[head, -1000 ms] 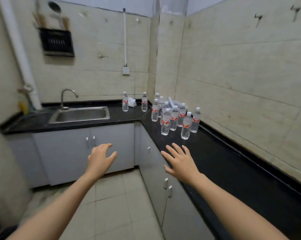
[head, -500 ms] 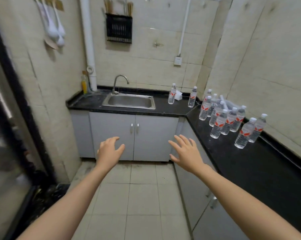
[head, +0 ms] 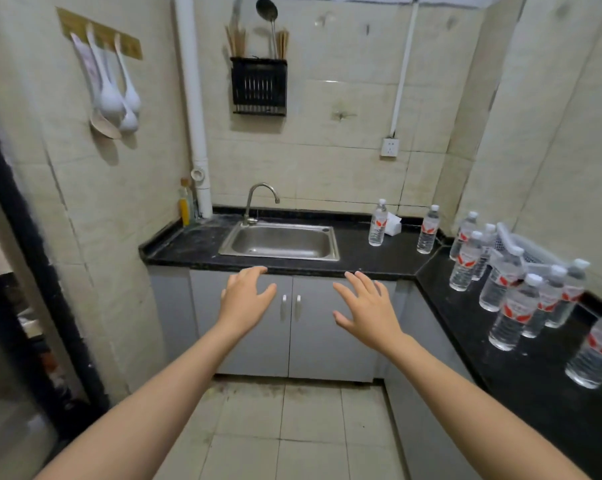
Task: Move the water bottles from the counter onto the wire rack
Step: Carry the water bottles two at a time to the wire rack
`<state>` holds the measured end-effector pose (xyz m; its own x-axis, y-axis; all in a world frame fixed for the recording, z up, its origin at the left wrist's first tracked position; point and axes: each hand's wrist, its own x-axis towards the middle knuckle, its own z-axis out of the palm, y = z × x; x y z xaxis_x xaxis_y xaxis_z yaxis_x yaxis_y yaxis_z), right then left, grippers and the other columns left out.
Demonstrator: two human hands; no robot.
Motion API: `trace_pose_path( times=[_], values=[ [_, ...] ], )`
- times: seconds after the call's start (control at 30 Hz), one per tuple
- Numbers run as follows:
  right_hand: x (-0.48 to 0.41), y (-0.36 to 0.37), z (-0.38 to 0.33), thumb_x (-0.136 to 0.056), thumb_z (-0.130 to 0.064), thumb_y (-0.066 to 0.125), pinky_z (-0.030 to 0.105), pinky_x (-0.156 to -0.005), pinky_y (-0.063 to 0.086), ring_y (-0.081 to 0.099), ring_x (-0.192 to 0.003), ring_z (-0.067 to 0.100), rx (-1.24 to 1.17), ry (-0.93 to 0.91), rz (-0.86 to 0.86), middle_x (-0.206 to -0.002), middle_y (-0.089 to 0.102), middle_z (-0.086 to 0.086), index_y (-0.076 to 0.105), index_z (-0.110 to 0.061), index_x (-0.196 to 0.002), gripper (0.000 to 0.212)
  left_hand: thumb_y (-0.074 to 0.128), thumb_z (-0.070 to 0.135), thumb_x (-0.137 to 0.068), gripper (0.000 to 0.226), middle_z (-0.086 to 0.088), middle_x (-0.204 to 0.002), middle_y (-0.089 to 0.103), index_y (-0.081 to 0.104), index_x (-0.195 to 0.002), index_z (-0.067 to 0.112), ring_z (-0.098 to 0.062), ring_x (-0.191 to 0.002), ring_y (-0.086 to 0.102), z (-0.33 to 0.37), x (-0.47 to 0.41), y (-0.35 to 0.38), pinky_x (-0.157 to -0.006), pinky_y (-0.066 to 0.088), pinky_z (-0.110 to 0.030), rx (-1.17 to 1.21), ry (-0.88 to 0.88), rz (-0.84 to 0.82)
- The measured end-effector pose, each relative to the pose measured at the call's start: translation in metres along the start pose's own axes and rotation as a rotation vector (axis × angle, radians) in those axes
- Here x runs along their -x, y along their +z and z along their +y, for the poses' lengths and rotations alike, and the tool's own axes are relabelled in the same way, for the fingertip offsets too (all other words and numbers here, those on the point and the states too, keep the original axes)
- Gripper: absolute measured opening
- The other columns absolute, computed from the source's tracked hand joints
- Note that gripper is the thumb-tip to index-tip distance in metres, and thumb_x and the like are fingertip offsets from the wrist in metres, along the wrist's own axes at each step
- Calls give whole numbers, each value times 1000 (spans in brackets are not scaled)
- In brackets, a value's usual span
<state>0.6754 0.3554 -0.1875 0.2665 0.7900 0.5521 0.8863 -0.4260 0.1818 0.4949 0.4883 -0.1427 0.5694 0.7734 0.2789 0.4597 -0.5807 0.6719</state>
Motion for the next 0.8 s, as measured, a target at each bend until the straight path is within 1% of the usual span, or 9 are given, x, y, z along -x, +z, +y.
trace_pose_path(
  times=[0.17, 0.27, 0.47, 0.53, 0.63, 0.67, 0.73, 0.77, 0.8],
  values=[
    [-48, 46, 46, -44, -41, 87, 45, -73, 55, 69, -96, 29, 13, 76, -57, -103, 71, 12, 71, -18, -98, 61, 53, 22, -88, 42, -9, -136, 50, 49, -128, 11, -28, -129, 37, 0, -79, 34, -107, 32, -41, 40, 10, -1],
    [-64, 74, 68, -42, -42, 88, 43, -71, 56, 70, -94, 29, 33, 100, -120, -102, 72, 11, 71, -19, -95, 59, 53, 21, -88, 42, -9, -136, 50, 49, -128, 10, -28, -129, 37, -7, -116, 61, -106, 32, -40, 42, 3, -38],
    [-105, 126, 111, -41, -41, 89, 44, -69, 56, 70, -93, 29, 48, 178, -211, -99, 72, 12, 72, -18, -91, 57, 53, 22, -88, 42, -9, -136, 51, 49, -128, 10, -28, -130, 36, -24, -204, 114, -107, 31, -41, 78, 21, -111],
    [-124, 143, 127, -45, -39, 87, 43, -72, 56, 69, -96, 30, 74, 222, -254, -102, 71, 13, 72, -17, -92, 55, 53, 23, -88, 41, -9, -135, 52, 50, -127, 10, -28, -129, 38, -27, -239, 131, -106, 33, -43, 91, 38, -124],
    [-154, 161, 151, -62, -33, 80, 49, -85, 50, 60, -112, 36, -2, 322, -268, -117, 65, 18, 68, -12, -105, 49, 53, 23, -88, 42, -10, -134, 52, 50, -127, 9, -28, -128, 40, -27, -293, 155, -105, 34, -41, 111, 66, -173],
    [-163, 165, 160, -61, -33, 80, 50, -82, 50, 61, -109, 36, 17, 332, -271, -115, 65, 18, 68, -12, -104, 49, 53, 23, -88, 41, -11, -134, 52, 50, -127, 9, -27, -127, 40, -25, -311, 162, -105, 34, -39, 121, 86, -194],
    [-180, 172, 177, -50, -36, 86, 46, -71, 55, 68, -98, 34, 61, 368, -309, -104, 70, 15, 71, -15, -95, 51, 54, 22, -88, 41, -11, -133, 53, 50, -126, 8, -27, -127, 41, -20, -349, 179, -103, 33, -37, 148, 128, -226],
    [-187, 176, 185, -49, -36, 87, 45, -70, 55, 68, -96, 33, 78, 389, -302, -103, 71, 14, 71, -16, -94, 52, 54, 22, -88, 40, -11, -132, 53, 51, -126, 8, -27, -126, 42, -16, -367, 189, -103, 33, -38, 159, 145, -240],
    [-192, 180, 194, -53, -36, 86, 46, -74, 54, 66, -100, 34, 73, 415, -298, -108, 69, 15, 70, -15, -97, 52, 54, 21, -87, 40, -12, -132, 54, 51, -125, 8, -28, -125, 43, -13, -382, 200, -103, 34, -38, 162, 160, -258]
  ],
)
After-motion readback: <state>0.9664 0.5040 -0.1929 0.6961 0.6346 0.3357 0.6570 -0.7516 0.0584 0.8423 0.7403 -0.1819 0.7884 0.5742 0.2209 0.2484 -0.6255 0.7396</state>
